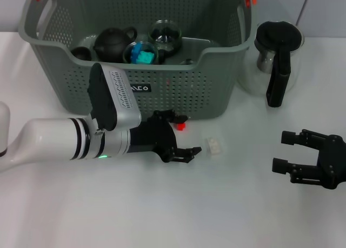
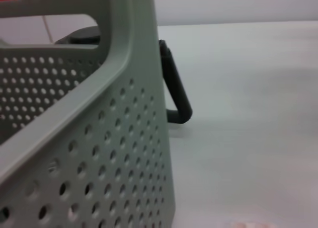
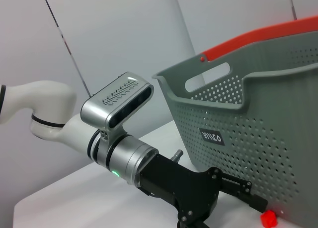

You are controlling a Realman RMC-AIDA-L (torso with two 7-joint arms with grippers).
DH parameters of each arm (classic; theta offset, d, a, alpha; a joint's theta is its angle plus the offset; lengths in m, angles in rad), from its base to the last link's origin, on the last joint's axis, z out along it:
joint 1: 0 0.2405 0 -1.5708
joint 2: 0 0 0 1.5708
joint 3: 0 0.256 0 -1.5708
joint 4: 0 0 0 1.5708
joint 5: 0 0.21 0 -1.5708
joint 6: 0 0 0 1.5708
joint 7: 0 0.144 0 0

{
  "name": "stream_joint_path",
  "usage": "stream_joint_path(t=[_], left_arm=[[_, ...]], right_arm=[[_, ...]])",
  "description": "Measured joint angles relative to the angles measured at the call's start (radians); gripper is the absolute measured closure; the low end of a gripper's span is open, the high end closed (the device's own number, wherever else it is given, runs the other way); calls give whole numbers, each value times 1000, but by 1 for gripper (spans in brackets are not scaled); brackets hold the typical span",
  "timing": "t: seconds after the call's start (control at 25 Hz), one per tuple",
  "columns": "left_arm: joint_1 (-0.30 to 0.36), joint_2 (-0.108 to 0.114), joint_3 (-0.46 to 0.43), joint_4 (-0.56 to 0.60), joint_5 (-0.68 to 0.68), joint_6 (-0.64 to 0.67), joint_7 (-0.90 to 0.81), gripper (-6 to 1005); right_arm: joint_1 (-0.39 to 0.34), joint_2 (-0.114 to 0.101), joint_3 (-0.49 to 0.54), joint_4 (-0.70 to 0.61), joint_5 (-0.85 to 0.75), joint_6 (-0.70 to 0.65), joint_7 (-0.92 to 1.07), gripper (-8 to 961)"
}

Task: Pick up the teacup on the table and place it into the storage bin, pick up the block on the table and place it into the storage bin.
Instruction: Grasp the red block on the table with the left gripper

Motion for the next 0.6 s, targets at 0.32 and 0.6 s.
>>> stream_joint_path(t=[0.32, 0.6], left_arm=[[-15, 0, 31, 22, -2, -39, -4, 156], [-19, 0, 36, 27, -4, -42, -6, 157]], right_arm=[[4, 0, 0, 0, 0, 2, 0, 42], [-1, 1, 0, 1, 0, 2, 0, 41]])
